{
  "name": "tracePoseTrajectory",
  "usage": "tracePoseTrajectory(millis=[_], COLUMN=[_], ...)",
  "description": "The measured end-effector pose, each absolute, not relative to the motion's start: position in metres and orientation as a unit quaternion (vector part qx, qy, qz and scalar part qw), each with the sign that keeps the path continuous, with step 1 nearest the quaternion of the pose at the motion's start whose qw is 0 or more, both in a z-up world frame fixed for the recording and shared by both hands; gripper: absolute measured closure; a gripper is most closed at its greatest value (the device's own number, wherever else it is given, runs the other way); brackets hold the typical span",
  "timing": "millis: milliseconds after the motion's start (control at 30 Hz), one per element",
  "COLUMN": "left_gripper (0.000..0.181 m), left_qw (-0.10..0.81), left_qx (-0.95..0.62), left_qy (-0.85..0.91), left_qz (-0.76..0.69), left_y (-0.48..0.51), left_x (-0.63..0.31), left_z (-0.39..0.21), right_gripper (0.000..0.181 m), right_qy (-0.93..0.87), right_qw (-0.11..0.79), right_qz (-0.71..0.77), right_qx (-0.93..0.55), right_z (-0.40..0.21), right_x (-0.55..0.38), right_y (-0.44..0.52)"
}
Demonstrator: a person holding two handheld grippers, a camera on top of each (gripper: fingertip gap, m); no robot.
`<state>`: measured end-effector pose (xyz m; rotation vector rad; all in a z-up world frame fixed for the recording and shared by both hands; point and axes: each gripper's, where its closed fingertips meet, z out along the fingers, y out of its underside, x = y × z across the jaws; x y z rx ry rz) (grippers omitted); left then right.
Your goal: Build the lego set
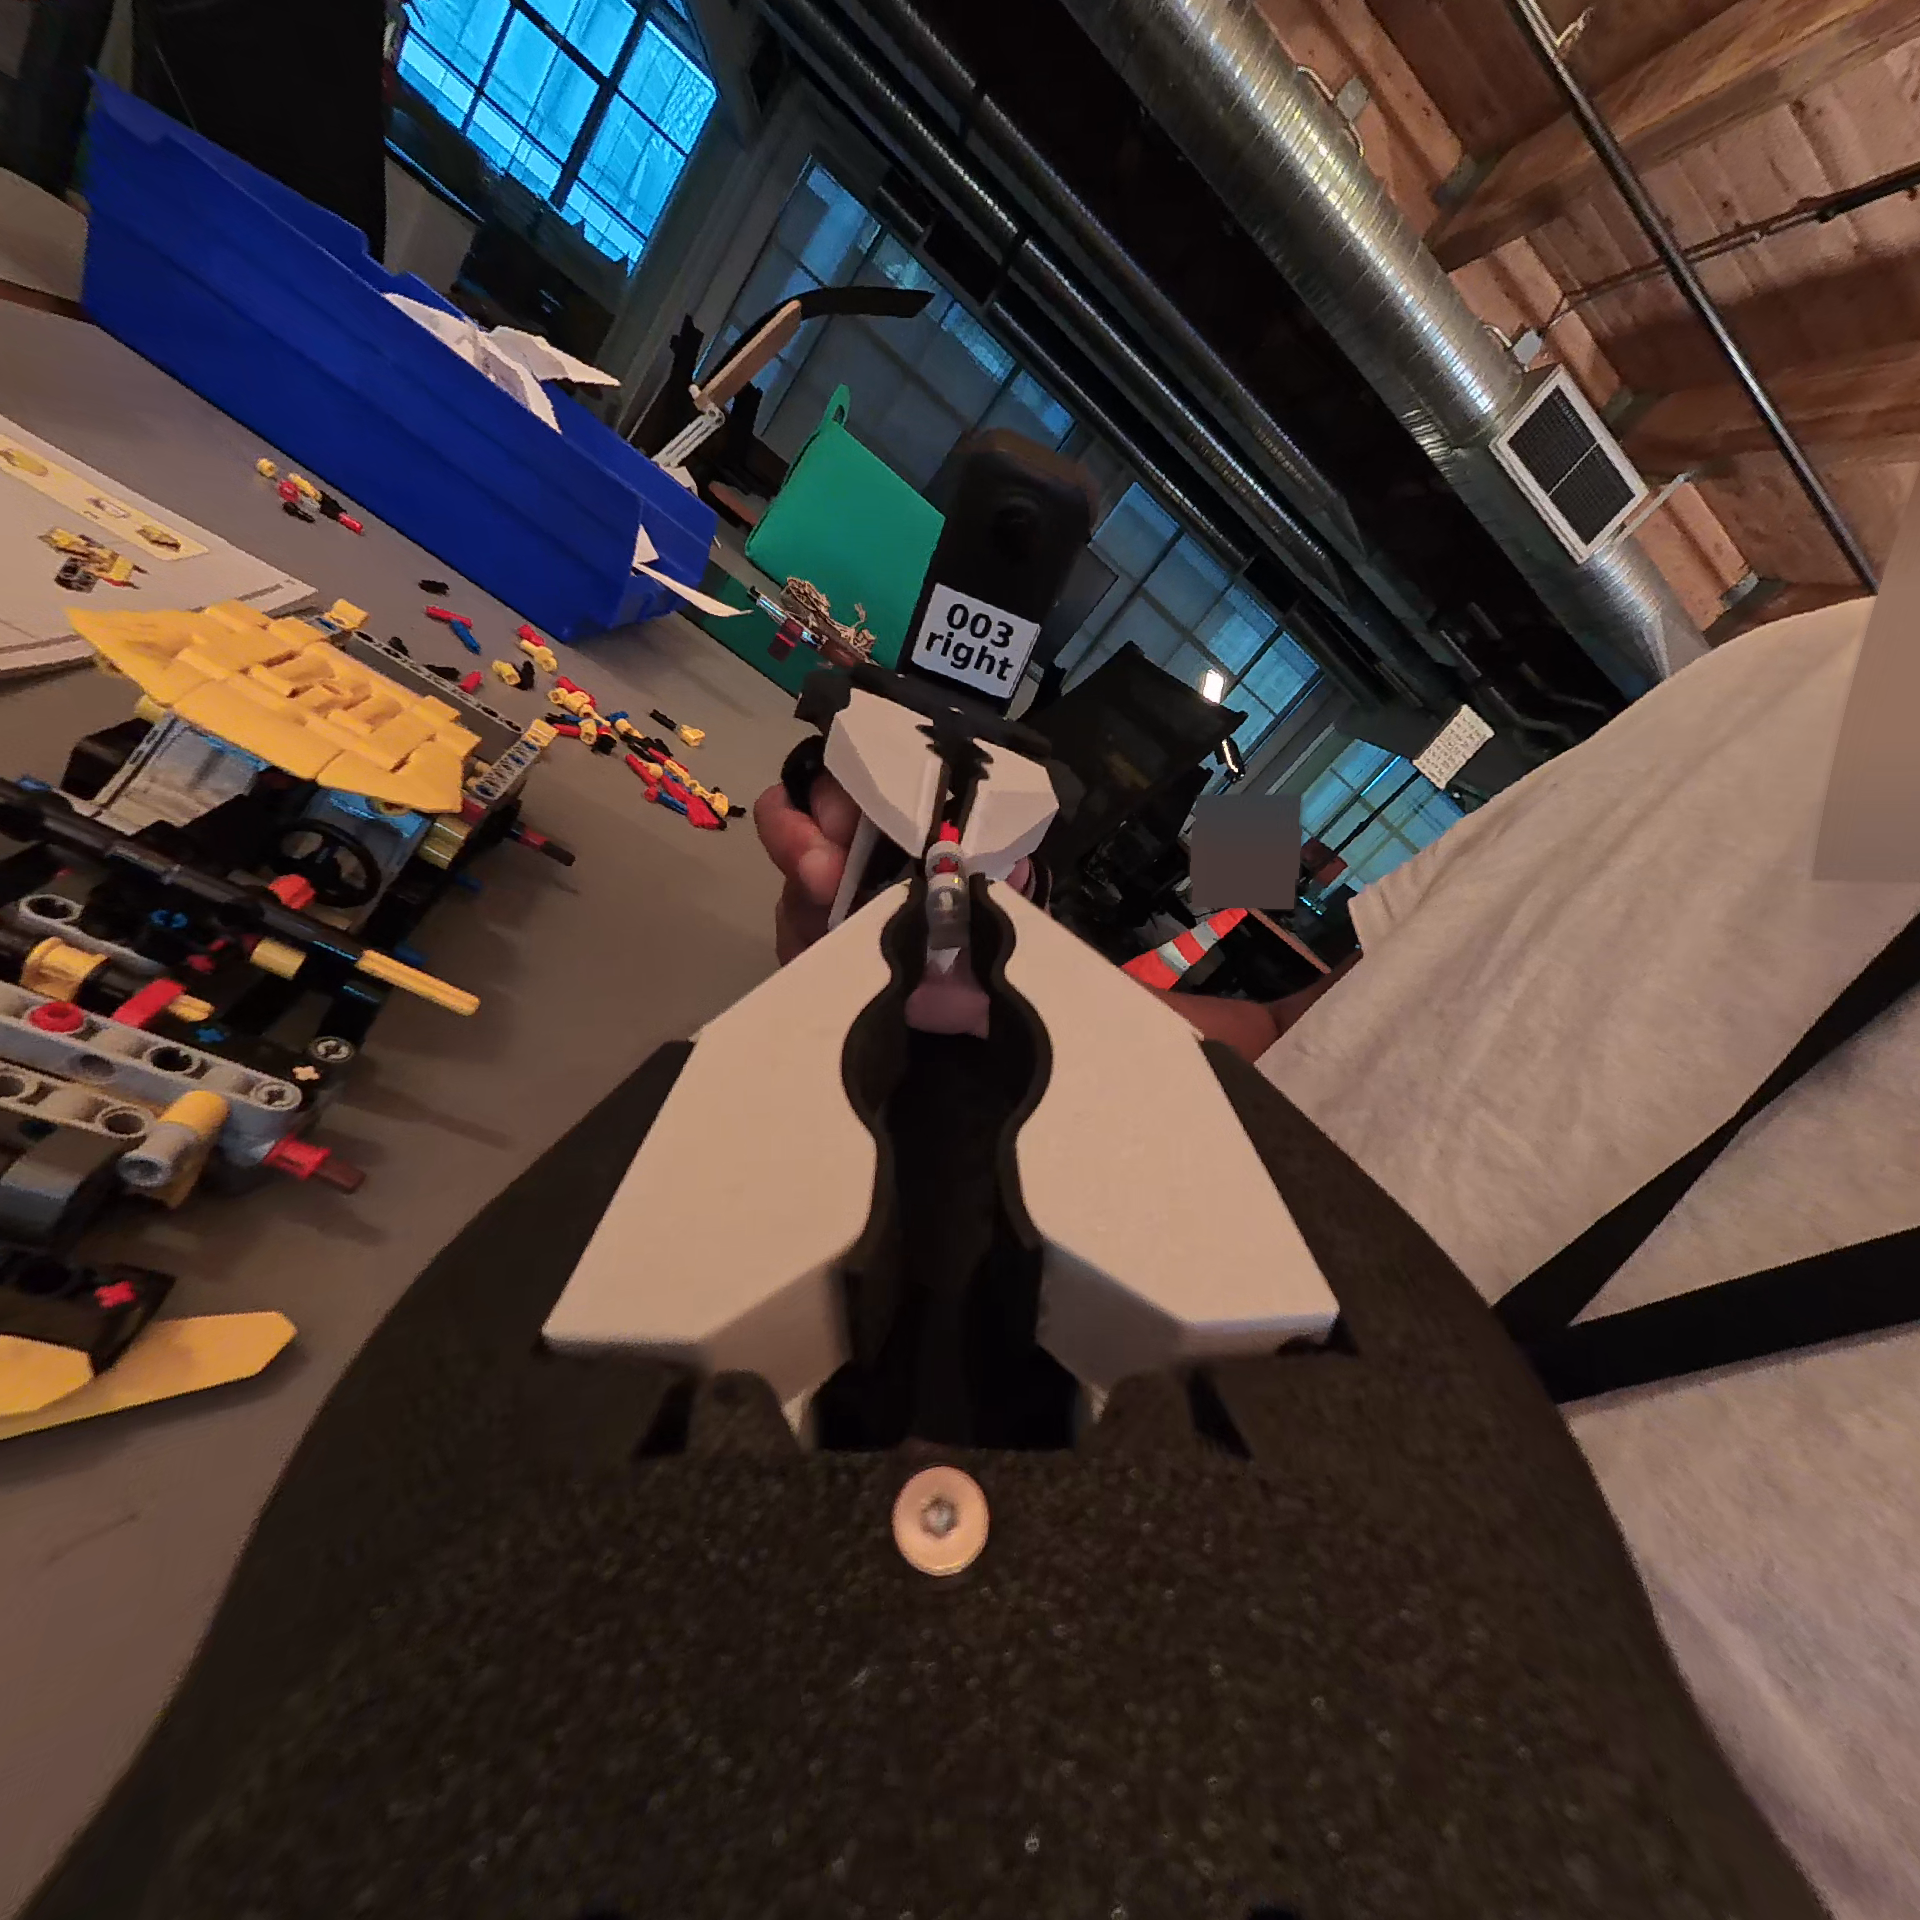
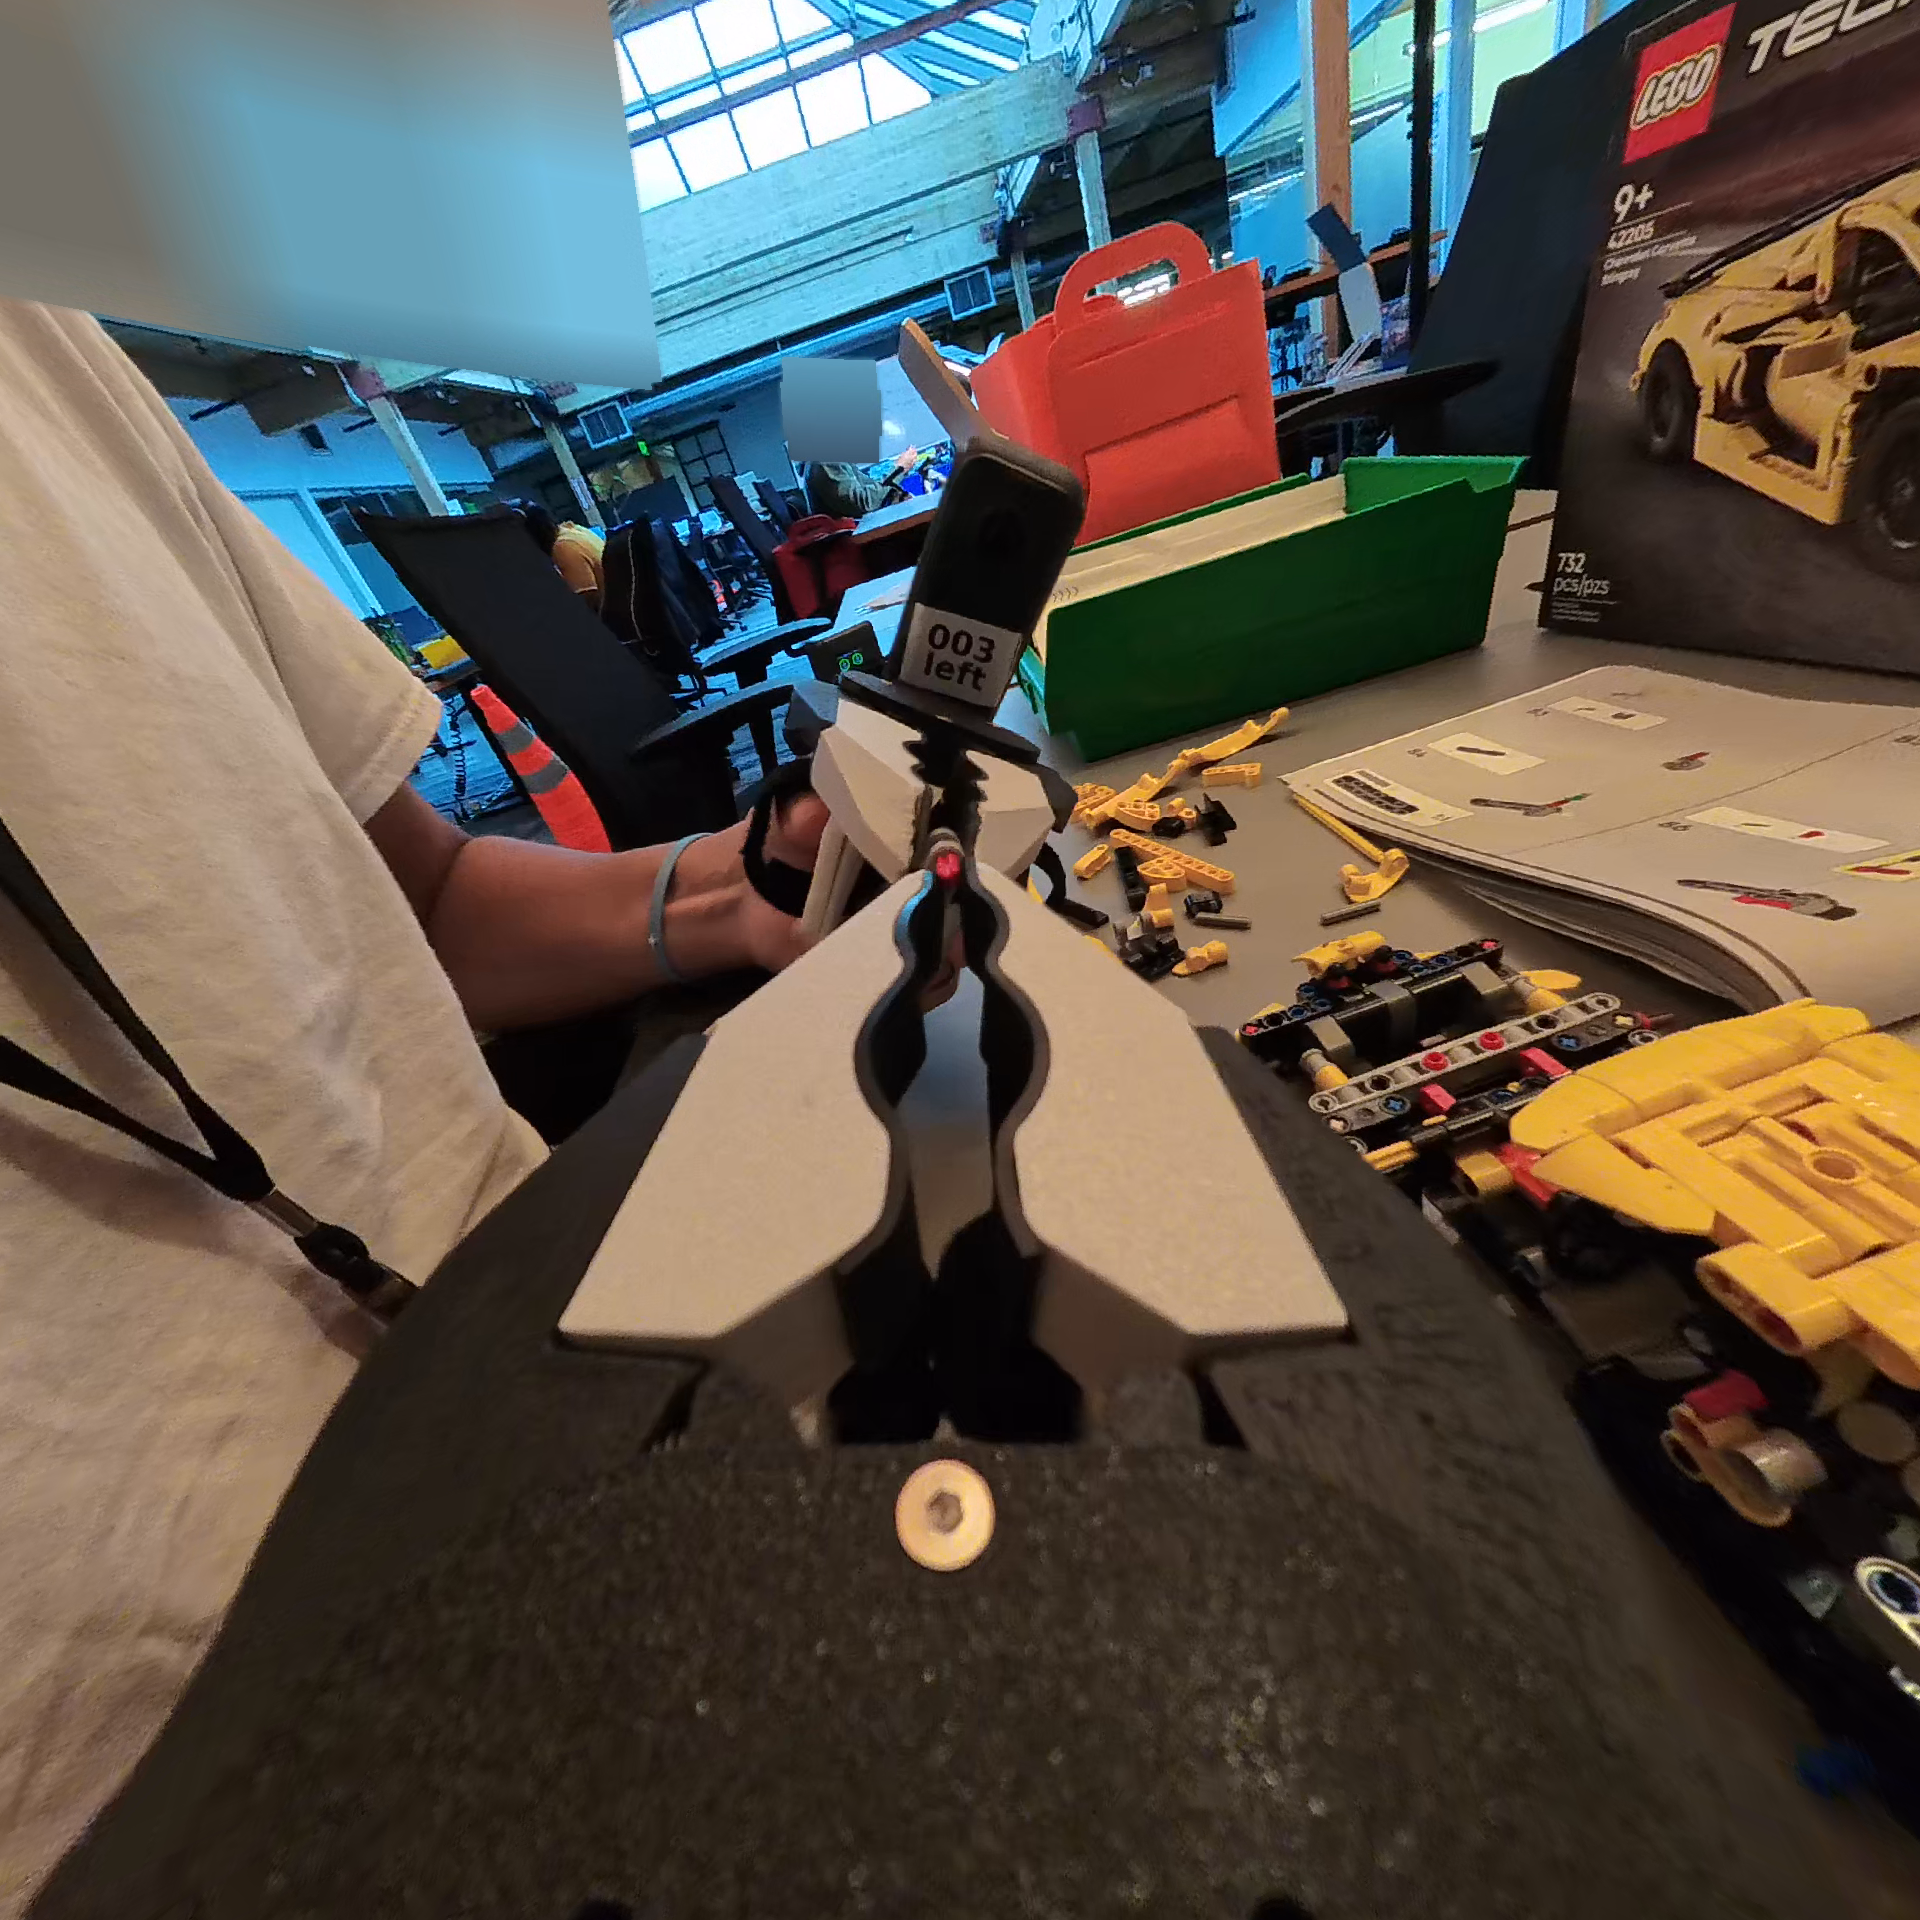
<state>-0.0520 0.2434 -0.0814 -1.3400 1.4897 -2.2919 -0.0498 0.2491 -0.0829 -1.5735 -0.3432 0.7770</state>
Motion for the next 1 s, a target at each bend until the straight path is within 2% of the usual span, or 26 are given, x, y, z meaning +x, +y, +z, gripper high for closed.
tracePoseTrajectory(millis=[867, 933, 967, 1000], left_gripper=[0.174, 0.168, 0.153, 0.15], left_qw=[0.042, 0.093, 0.115, 0.128], left_qx=[-0.444, -0.445, -0.444, -0.444], left_qy=[0.485, 0.529, 0.554, 0.585], left_qz=[-0.753, -0.716, -0.695, -0.667], left_y=[0.244, 0.243, 0.243, 0.244], left_x=[-0.051, -0.05, -0.051, -0.054], left_z=[-0.082, -0.09, -0.095, -0.104], right_gripper=[0.178, 0.178, 0.178, 0.178], right_qy=[-0.139, -0.133, -0.123, -0.11], right_qw=[0.62, 0.598, 0.583, 0.57], right_qz=[0.349, 0.365, 0.366, 0.347], right_qx=[-0.689, -0.701, -0.715, -0.737], right_z=[-0.084, -0.091, -0.097, -0.107], right_x=[-0.049, -0.047, -0.041, -0.032], right_y=[0.25, 0.248, 0.248, 0.249])
